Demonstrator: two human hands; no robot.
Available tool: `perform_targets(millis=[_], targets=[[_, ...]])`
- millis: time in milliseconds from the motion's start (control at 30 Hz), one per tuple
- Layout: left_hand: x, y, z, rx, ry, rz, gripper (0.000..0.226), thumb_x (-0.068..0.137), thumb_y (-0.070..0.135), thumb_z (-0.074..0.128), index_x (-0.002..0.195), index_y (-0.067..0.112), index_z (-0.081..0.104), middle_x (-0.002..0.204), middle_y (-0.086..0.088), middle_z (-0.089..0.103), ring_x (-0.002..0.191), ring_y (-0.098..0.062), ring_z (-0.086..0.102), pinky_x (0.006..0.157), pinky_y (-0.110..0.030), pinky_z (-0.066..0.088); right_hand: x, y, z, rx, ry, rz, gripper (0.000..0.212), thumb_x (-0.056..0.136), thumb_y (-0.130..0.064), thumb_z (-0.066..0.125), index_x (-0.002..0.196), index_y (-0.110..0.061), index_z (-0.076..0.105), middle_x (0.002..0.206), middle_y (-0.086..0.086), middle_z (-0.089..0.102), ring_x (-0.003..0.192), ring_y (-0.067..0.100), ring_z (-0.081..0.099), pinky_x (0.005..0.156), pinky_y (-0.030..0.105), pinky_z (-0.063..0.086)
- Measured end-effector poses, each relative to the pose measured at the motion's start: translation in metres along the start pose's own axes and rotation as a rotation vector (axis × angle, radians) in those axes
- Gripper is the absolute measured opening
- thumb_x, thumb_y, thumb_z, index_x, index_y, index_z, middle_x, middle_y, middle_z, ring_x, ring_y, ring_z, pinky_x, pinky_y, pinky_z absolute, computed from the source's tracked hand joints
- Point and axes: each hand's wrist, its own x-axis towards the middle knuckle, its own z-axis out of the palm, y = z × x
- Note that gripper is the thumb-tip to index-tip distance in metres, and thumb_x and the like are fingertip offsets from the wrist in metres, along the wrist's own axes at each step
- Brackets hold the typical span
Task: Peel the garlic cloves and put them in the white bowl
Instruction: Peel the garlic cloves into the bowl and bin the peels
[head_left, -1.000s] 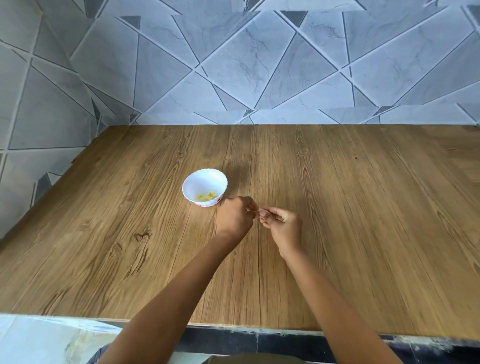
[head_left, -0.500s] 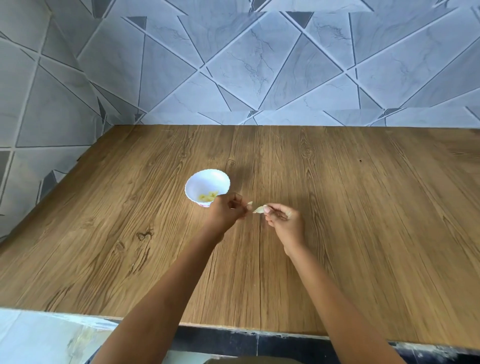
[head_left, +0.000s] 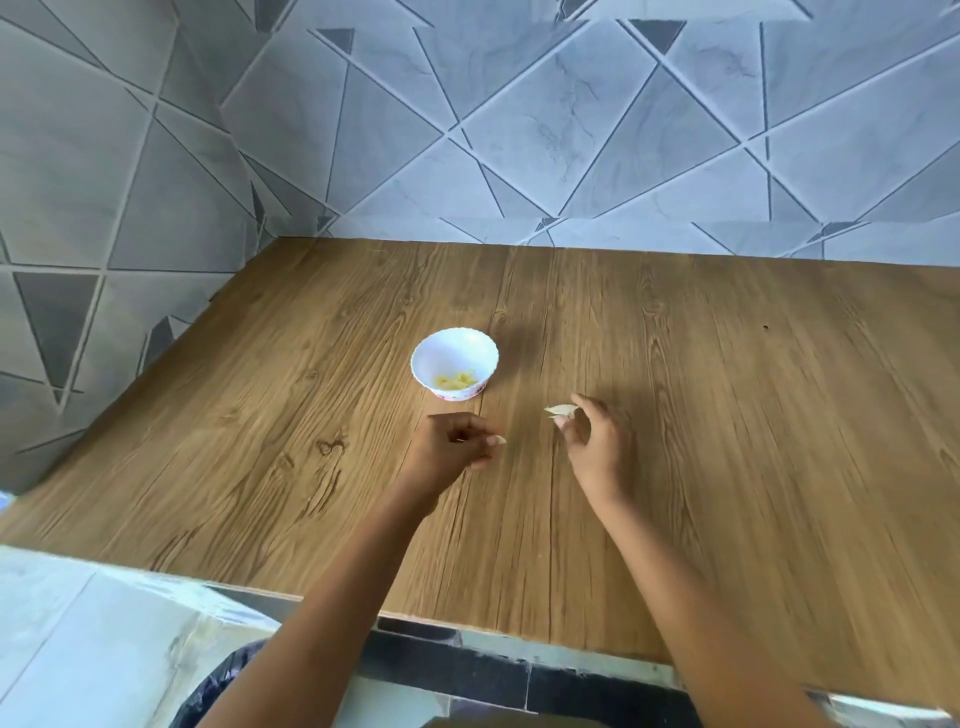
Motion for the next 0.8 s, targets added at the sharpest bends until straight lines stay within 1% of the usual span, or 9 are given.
perform_targets(millis=[67, 167, 233, 367, 433, 500, 600, 667, 800], targets=[[-0.008, -0.005, -0.002, 0.010, -0.002, 0.019, 0.007, 0.082, 0.001, 0.068, 0.089, 0.001, 0.070, 0.081, -0.018, 0.067, 0.071, -0.018, 0.063, 0.070, -0.027, 0.055, -0.007, -0.001, -0.001, 0.069, 0.028, -0.001, 0.028, 0.081, -0.007, 0.069, 0.109, -0.005, 0.068, 0.102, 0.010, 0.069, 0.096, 0.031, 0.061, 0.082, 0.038, 0.048], [-0.016, -0.011, -0.006, 0.016, 0.009, 0.017, 0.005, 0.082, 0.002, 0.069, 0.086, 0.004, 0.071, 0.083, -0.020, 0.069, 0.073, -0.021, 0.064, 0.075, -0.035, 0.055, -0.015, -0.003, -0.004, 0.073, 0.017, 0.000, 0.026, 0.083, -0.009, 0.067, 0.109, -0.006, 0.068, 0.102, 0.010, 0.070, 0.093, 0.031, 0.063, 0.079, 0.038, 0.050], [-0.020, -0.014, -0.008, 0.023, 0.017, 0.010, 0.007, 0.082, 0.002, 0.069, 0.085, 0.008, 0.071, 0.085, -0.020, 0.069, 0.075, -0.022, 0.066, 0.075, -0.033, 0.056, -0.021, -0.006, -0.008, 0.051, 0.024, -0.015, 0.026, 0.084, -0.010, 0.067, 0.109, -0.005, 0.068, 0.103, 0.010, 0.070, 0.094, 0.031, 0.064, 0.080, 0.039, 0.050], [-0.022, -0.014, -0.013, 0.165, 0.042, 0.010, 0.011, 0.078, 0.006, 0.073, 0.080, 0.017, 0.073, 0.081, -0.007, 0.071, 0.075, -0.019, 0.068, 0.076, -0.029, 0.056, -0.047, -0.013, -0.014, -0.043, 0.021, -0.160, 0.030, 0.083, -0.014, 0.069, 0.111, -0.003, 0.066, 0.109, 0.011, 0.068, 0.101, 0.030, 0.063, 0.087, 0.041, 0.051], [-0.023, -0.016, -0.014, 0.222, 0.006, 0.006, 0.008, 0.077, 0.008, 0.075, 0.080, 0.015, 0.074, 0.081, -0.005, 0.072, 0.078, -0.019, 0.069, 0.076, -0.027, 0.056, -0.064, -0.019, -0.011, -0.094, -0.119, -0.155, 0.039, 0.089, -0.024, 0.062, 0.123, -0.005, 0.060, 0.125, 0.011, 0.061, 0.120, 0.028, 0.054, 0.101, 0.044, 0.042], [-0.026, -0.017, -0.013, 0.289, -0.047, 0.016, 0.007, 0.078, 0.008, 0.074, 0.080, 0.014, 0.074, 0.079, -0.003, 0.072, 0.074, -0.014, 0.069, 0.070, -0.021, 0.055, -0.076, -0.021, -0.007, -0.169, -0.242, -0.160, 0.049, 0.094, -0.033, 0.053, 0.135, -0.007, 0.048, 0.142, 0.009, 0.046, 0.136, 0.024, 0.036, 0.116, 0.040, 0.023], [-0.028, -0.018, -0.013, 0.399, -0.067, 0.024, 0.007, 0.078, 0.004, 0.073, 0.081, 0.010, 0.074, 0.076, -0.005, 0.072, 0.073, -0.017, 0.070, 0.072, -0.026, 0.058, -0.083, -0.022, -0.005, -0.266, -0.295, -0.183, 0.055, 0.098, -0.040, 0.039, 0.144, -0.011, 0.034, 0.154, 0.005, 0.024, 0.144, 0.018, 0.015, 0.114, 0.027, -0.003], [-0.028, -0.017, -0.013, 0.441, -0.064, 0.015, 0.007, 0.077, 0.003, 0.073, 0.082, 0.007, 0.074, 0.075, -0.008, 0.072, 0.073, -0.021, 0.070, 0.074, -0.034, 0.059, -0.084, -0.022, -0.005, -0.267, -0.309, -0.175, 0.055, 0.098, -0.040, 0.038, 0.145, -0.012, 0.032, 0.155, 0.005, 0.021, 0.145, 0.017, 0.013, 0.113, 0.025, -0.007], [-0.021, -0.008, -0.007, 0.664, -0.062, 0.018, 0.006, 0.076, 0.009, 0.073, 0.076, 0.014, 0.074, 0.079, 0.004, 0.071, 0.077, -0.012, 0.068, 0.077, -0.035, 0.057, -0.086, -0.023, -0.006, -0.292, -0.310, -0.182, 0.055, 0.098, -0.041, 0.039, 0.144, -0.012, 0.034, 0.154, 0.005, 0.024, 0.145, 0.018, 0.014, 0.115, 0.028, -0.004]])
